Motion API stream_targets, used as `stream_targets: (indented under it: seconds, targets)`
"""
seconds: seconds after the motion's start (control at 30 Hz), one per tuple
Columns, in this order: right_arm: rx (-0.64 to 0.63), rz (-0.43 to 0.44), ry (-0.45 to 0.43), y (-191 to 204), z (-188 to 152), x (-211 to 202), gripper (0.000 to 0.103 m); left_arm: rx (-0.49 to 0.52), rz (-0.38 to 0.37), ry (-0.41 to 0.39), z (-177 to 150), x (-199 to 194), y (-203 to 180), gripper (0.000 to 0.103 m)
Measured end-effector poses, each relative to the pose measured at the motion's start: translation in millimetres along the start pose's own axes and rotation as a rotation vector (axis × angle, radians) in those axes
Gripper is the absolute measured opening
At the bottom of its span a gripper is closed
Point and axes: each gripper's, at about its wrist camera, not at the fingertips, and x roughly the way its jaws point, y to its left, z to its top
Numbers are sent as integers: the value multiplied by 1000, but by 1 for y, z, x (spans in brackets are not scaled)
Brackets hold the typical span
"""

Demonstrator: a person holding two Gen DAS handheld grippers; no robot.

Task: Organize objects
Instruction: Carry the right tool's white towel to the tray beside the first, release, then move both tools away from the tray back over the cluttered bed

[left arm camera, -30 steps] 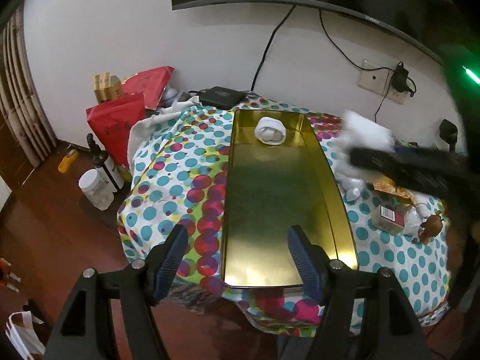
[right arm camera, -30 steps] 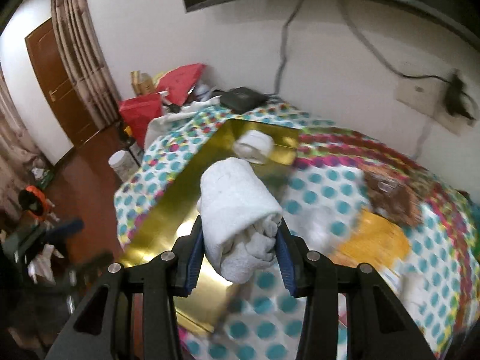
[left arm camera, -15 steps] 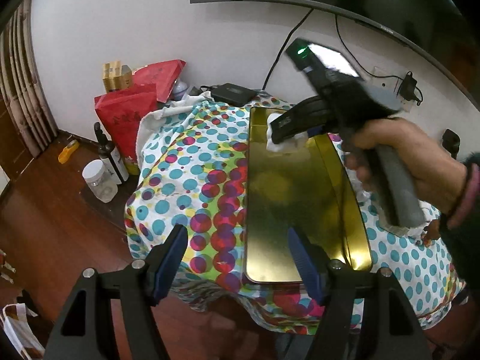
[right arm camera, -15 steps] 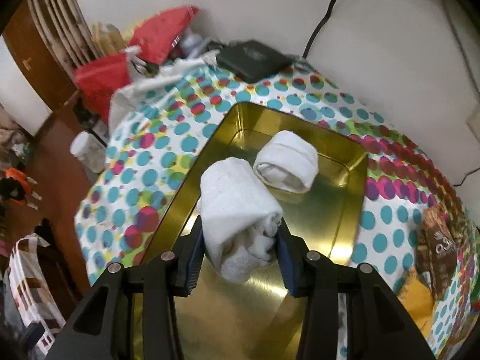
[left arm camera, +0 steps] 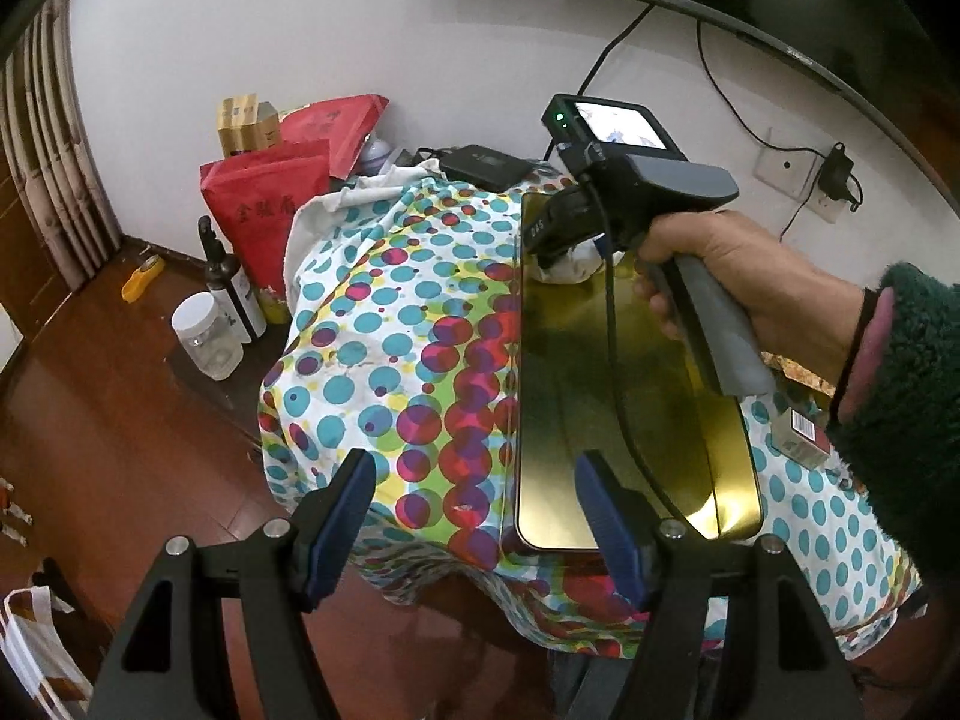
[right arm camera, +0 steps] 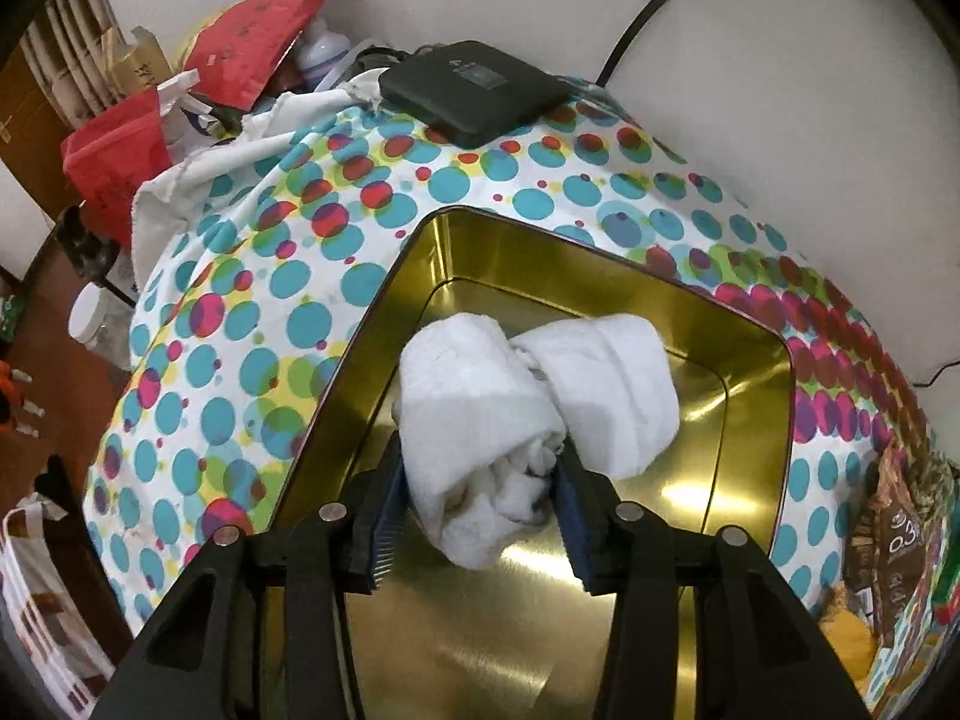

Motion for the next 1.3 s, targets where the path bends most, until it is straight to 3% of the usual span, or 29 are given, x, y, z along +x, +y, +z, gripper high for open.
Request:
stream_targets:
  seconds: [0.07,0.13,0.33,0.43,0.57,0.73,0.93,1.07,1.3]
  targets:
    - [-12,4,-8,1,-1,-1,52,7,11,-7,0,-1,-1,71]
    - [-27,4,-19,1,-6,-8,66,9,15,-4,2,-1,-2,71]
    - [-47,63,-119,-17,-40,-71,67,8,-27,-25,8,-3,-14,71]
    - [-37,117,-195,-38,-71,-116,67,37,-55,-36,10,-3,-32,71]
    - [-3,114,-281,-85,-130,-173,70,102,-102,-35,7,0,-67,71]
    - [116,12,-328,-160,-204,-214,73,198,-167,-17,-3,3,-118,71]
    - [234,-90,-287,-220,-280,-212,73,288,-218,-23,-9,2,-173,71]
    - [277,-125,-242,-235,-317,-188,73,306,-240,-28,-12,2,-198,71]
    - [308,-93,-259,-237,-339,-167,68,329,-231,8,-24,14,-223,71]
